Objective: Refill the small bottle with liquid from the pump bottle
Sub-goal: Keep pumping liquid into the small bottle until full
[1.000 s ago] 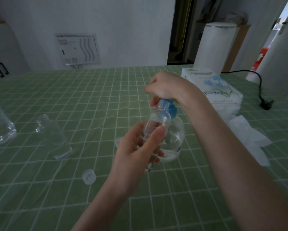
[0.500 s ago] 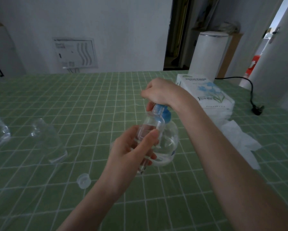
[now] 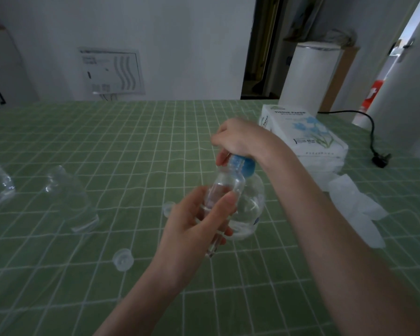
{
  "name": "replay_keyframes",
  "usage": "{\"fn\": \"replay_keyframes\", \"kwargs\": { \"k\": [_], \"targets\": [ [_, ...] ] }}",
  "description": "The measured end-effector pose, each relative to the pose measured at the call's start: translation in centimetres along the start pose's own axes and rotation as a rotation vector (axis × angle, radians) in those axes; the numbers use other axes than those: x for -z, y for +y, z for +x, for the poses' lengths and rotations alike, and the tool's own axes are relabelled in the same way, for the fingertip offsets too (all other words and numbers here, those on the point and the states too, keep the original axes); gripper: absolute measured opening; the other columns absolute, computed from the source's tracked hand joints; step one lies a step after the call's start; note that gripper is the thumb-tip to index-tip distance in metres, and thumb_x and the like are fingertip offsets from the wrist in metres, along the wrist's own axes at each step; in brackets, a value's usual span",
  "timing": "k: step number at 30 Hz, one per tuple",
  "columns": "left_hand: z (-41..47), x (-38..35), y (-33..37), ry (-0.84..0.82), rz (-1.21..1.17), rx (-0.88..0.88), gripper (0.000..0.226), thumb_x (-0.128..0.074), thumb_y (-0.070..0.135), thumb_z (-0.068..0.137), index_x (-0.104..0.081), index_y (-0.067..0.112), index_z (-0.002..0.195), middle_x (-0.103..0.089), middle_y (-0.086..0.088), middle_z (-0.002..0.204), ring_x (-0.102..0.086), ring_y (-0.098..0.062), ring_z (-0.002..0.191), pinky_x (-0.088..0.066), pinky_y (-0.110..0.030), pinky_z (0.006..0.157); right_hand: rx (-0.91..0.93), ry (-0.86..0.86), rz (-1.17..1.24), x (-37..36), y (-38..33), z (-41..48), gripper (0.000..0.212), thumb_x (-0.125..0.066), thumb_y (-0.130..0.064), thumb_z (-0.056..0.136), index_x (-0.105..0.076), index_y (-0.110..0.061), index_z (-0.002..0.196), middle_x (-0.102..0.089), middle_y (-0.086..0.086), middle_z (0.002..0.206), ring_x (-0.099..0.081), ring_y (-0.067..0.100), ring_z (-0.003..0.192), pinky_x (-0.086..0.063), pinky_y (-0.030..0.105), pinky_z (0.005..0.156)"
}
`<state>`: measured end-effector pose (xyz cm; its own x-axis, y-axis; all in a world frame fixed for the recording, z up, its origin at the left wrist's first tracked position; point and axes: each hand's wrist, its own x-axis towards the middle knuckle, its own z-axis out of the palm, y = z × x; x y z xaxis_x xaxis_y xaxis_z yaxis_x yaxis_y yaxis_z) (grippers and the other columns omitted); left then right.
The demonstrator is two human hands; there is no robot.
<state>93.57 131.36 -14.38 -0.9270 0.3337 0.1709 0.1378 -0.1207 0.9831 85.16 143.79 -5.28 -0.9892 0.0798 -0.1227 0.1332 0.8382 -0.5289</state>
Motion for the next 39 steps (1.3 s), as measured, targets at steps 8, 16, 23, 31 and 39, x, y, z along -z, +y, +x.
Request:
{"fn": "replay_keyframes", "kwargs": {
  "k": [8, 16, 23, 31, 39],
  "targets": [
    [0.1, -0.2, 0.4, 0.002, 0.012, -0.023, 0.027, -0.058, 0.051, 0.072, -0.068, 0.033, 0.089, -0.071, 0.000, 0.080, -0.062, -0.007, 0.059, -0.048, -0.018, 0.053, 0.041, 0.048, -0.007, 0.8, -0.4, -0.1, 0.033, -0.047, -0.022, 0.097, -0.061, 0.000, 0.117, -0.072, 0.017, 0.104, -0.069, 0.030, 0.098, -0.051, 0.037, 0.089],
    [0.1, -0.3, 0.4, 0.009, 0.021, -0.025, 0.023, -0.060, 0.048, 0.073, -0.067, 0.032, 0.088, -0.071, 0.002, 0.079, -0.062, -0.008, 0.059, -0.048, -0.018, 0.053, 0.033, 0.024, 0.005, 0.7, -0.6, -0.1, 0.034, -0.048, -0.020, 0.097, -0.061, 0.003, 0.118, -0.071, 0.019, 0.106, -0.068, 0.034, 0.101, -0.050, 0.046, 0.097],
    [-0.1, -0.2, 0.3, -0.005, 0.025, -0.004, 0.023, -0.058, 0.049, 0.073, -0.067, 0.034, 0.089, -0.071, -0.001, 0.082, -0.063, -0.007, 0.059, -0.049, -0.018, 0.053, 0.010, 0.001, 0.030, -0.1, 0.1, 0.0, 0.034, -0.047, -0.020, 0.097, -0.058, 0.002, 0.121, -0.069, 0.019, 0.110, -0.066, 0.033, 0.104, -0.048, 0.045, 0.099],
    [0.0, -0.3, 0.6, 0.016, 0.041, -0.031, 0.027, -0.057, 0.051, 0.072, -0.067, 0.029, 0.086, -0.071, 0.001, 0.074, -0.061, -0.005, 0.055, -0.046, -0.014, 0.050, 0.040, 0.073, 0.004, 0.9, -0.4, -0.2, 0.034, -0.048, -0.023, 0.097, -0.062, 0.001, 0.116, -0.072, 0.017, 0.103, -0.069, 0.031, 0.098, -0.052, 0.040, 0.093],
    [0.1, -0.4, 0.7, 0.019, 0.013, -0.032, 0.030, -0.058, 0.051, 0.073, -0.068, 0.027, 0.088, -0.071, -0.001, 0.080, -0.063, -0.008, 0.058, -0.048, -0.018, 0.051, 0.025, 0.038, 0.031, 0.7, -0.5, 0.1, 0.033, -0.048, -0.024, 0.097, -0.059, -0.002, 0.119, -0.070, 0.016, 0.106, -0.068, 0.030, 0.099, -0.050, 0.044, 0.096]
  ]
}}
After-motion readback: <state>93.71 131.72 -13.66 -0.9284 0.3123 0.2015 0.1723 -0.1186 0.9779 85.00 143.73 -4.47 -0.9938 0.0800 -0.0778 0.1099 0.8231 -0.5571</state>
